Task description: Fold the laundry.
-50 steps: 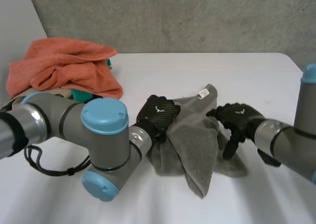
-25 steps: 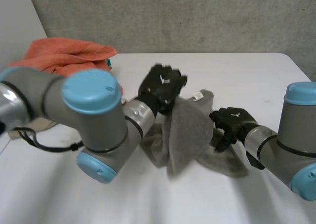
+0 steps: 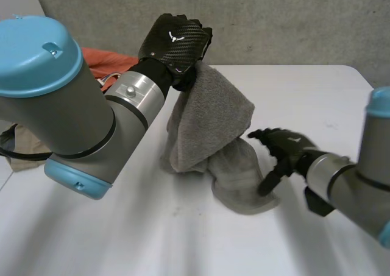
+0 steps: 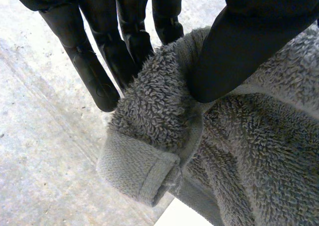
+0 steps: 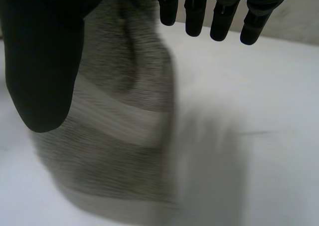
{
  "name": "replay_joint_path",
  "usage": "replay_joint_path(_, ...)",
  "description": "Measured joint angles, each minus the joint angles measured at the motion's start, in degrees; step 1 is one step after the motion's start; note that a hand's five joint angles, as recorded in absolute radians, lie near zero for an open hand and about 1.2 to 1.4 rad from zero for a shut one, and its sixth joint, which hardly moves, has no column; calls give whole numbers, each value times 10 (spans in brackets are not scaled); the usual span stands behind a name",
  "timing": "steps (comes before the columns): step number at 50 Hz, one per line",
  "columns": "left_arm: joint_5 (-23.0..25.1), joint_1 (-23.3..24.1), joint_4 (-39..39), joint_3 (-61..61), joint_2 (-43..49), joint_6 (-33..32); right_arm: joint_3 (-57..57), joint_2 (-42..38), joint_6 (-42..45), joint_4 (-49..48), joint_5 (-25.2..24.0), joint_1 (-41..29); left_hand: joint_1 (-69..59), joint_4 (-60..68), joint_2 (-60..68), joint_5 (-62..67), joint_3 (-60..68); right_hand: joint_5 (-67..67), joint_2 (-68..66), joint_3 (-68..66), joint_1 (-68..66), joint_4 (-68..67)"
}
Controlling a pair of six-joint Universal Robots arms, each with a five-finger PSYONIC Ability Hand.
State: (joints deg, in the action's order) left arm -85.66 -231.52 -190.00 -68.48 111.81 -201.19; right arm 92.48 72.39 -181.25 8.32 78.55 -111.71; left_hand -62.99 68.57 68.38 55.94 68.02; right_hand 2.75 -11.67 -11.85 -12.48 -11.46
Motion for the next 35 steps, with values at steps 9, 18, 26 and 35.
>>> replay_joint_path(9,-6,11,1,-4,-4,1,-61,-119,-132,-44,-30,-70,0,0,0,0,0,0,0,0,0,0)
replay_joint_path(18,-23,23,5,-9,-11,3,-125,-189,-139,-46,-10,-96,-13,0,0,5,0,506,-527,-519,-498,-521)
replay_joint_path(26,-54,6,20,-40,-65,3,-123,-73,-54,-36,11,4,-13,0,0,6,0,533,-554,-564,-503,-567)
replay_joint_path(35,-62,-30,72,-121,-115,4,-231,-22,146,44,-16,97,-13,0,0,6,0,535,-554,-565,-503,-568)
